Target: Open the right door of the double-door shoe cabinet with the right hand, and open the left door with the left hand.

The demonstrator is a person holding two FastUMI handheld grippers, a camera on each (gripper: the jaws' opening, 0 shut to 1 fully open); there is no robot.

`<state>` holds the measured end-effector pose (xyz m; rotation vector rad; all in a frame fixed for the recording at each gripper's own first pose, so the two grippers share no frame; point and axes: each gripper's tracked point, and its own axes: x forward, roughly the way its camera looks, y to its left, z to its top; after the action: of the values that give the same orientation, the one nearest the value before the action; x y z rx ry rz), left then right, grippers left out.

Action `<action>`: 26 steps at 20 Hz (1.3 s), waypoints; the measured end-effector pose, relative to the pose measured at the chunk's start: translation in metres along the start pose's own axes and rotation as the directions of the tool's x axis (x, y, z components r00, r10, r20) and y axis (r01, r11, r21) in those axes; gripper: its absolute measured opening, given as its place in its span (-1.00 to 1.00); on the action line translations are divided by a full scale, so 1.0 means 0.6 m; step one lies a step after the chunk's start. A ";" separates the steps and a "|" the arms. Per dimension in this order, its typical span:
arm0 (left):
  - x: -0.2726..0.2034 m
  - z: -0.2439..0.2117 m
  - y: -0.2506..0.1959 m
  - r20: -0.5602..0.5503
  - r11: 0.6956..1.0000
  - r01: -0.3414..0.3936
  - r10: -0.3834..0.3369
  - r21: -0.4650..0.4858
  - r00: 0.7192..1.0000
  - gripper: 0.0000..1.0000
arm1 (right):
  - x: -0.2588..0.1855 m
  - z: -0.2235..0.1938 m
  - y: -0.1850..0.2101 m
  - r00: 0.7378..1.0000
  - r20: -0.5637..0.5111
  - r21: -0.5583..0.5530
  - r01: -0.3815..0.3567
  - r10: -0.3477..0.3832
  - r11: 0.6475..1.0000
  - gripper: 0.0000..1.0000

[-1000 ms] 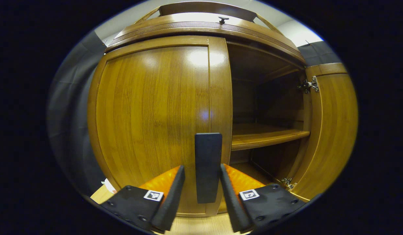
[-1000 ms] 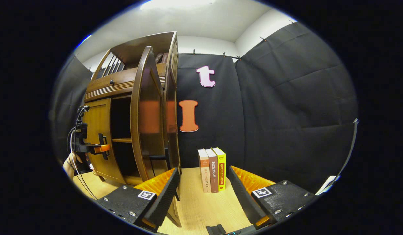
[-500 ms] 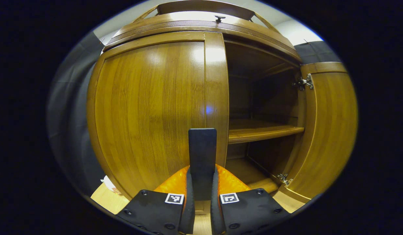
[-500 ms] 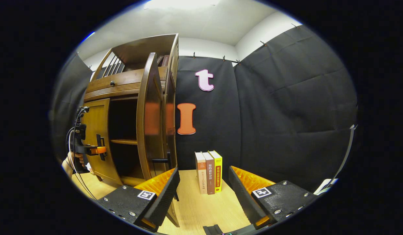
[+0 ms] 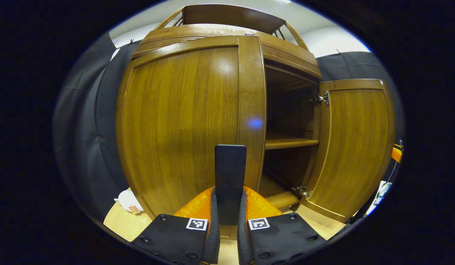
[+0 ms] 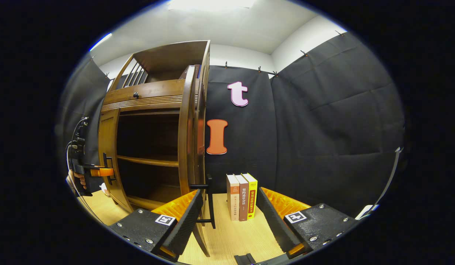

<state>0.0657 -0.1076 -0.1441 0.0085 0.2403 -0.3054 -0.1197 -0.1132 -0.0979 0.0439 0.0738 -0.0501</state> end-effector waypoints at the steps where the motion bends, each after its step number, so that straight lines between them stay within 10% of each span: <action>1: -0.009 -0.002 0.001 0.001 1.000 0.003 -0.003 0.002 1.000 -0.47 | -0.006 0.003 0.005 1.000 0.003 -0.004 -0.003 0.003 1.000 0.96; 26: -0.201 -0.016 0.127 0.035 0.994 -0.108 0.108 -0.005 0.994 -0.50 | -0.037 0.011 -0.003 1.000 0.027 0.016 0.008 -0.009 1.000 0.85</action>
<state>-0.0256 0.0012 -0.1270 0.0132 0.2044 -0.1975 -0.1416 -0.1145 -0.0895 0.0588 0.0468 -0.0599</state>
